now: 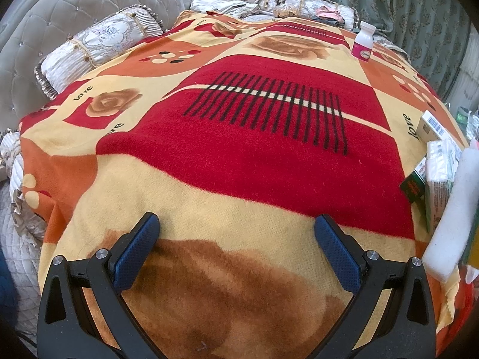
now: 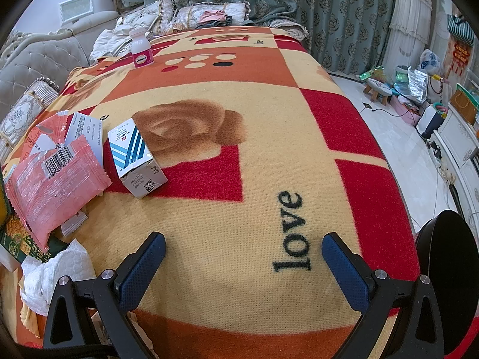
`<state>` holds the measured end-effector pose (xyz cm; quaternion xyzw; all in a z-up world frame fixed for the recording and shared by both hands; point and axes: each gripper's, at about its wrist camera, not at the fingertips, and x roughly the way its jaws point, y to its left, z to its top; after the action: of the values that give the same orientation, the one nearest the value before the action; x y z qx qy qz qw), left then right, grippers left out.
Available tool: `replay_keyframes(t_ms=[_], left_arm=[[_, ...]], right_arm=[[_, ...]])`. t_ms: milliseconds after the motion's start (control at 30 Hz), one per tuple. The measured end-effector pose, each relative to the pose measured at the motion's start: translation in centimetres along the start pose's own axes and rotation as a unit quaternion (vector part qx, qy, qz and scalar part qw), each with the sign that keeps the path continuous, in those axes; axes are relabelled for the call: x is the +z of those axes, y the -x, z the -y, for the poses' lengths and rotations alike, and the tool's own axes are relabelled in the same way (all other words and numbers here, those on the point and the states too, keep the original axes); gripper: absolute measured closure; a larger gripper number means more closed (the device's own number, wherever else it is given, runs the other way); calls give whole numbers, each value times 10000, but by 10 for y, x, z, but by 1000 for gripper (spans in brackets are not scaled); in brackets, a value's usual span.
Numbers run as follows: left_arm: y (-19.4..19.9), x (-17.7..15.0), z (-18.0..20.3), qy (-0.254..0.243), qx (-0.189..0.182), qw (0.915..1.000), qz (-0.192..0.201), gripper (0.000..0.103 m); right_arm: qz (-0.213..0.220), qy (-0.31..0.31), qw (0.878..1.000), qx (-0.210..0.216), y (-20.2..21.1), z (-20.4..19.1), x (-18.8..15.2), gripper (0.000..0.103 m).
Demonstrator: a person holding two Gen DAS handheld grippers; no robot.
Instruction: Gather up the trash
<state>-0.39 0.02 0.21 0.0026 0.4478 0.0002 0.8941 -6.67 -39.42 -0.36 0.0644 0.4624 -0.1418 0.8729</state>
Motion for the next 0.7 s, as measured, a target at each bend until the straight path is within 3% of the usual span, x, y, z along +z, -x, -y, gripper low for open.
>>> replay_keyframes(t_ms=[233,333,433,500,700], left_arm=[[4,-3,2,-209,-107,9995,-221,0],[11,-6,5,-325,-35,9991,-286,1],[29,-8,5,-387,-49,9992,-107,1],[46,-7,5,-351,-150,9993,41,1],[95,4,18,-376,-494,9964,571,1]], right_arm=[[-18,-29,10000,-18,2,-1,-3,0],[-297,112,9994,110,-1,0,3,0],[-518,260,9981,185,3,3,2,0],[-507,17,9987,99,12,9,-7,0],[-136,-200,9997,32,60,11,-17,0]])
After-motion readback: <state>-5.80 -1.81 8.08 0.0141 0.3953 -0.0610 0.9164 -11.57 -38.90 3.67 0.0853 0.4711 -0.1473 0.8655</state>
